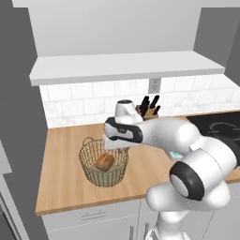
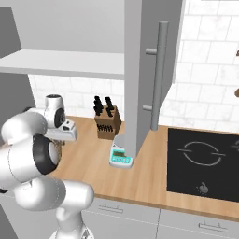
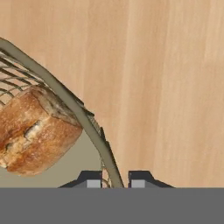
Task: Open the cabinet, pick up the bread from the cabinet and place it in the basket. Then move the basket to the dining counter.
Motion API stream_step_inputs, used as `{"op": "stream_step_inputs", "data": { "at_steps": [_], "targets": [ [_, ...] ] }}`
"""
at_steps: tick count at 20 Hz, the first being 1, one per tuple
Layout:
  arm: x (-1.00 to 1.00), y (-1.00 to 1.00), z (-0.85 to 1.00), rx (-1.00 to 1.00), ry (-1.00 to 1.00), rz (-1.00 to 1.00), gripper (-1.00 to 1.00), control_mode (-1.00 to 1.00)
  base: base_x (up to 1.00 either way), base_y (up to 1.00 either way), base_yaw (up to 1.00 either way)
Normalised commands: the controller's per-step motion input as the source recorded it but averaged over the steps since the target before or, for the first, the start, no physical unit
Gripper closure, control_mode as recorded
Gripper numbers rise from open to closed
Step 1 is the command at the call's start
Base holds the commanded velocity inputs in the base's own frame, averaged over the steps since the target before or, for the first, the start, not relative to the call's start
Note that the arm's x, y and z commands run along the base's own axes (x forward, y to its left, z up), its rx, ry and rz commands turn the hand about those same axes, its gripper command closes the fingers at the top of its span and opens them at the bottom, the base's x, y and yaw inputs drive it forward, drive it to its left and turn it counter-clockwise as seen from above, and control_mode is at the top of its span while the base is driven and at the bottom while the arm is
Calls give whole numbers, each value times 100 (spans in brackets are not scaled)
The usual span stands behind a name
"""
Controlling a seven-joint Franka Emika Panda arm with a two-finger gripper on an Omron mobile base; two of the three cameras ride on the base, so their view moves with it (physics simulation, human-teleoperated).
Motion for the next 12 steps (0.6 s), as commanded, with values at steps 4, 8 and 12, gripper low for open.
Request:
{"op": "stream_step_inputs", "data": {
  "at_steps": [4, 8, 12],
  "targets": [
    [-38, 0, 15, 3, -1, -4, 100, -100, 0, 0, 0],
    [-33, 0, 60, 13, -3, -19, 100, -100, 0, 0, 0],
    [-47, 0, 76, 25, 0, -31, 100, -100, 0, 0, 0]
  ]
}}
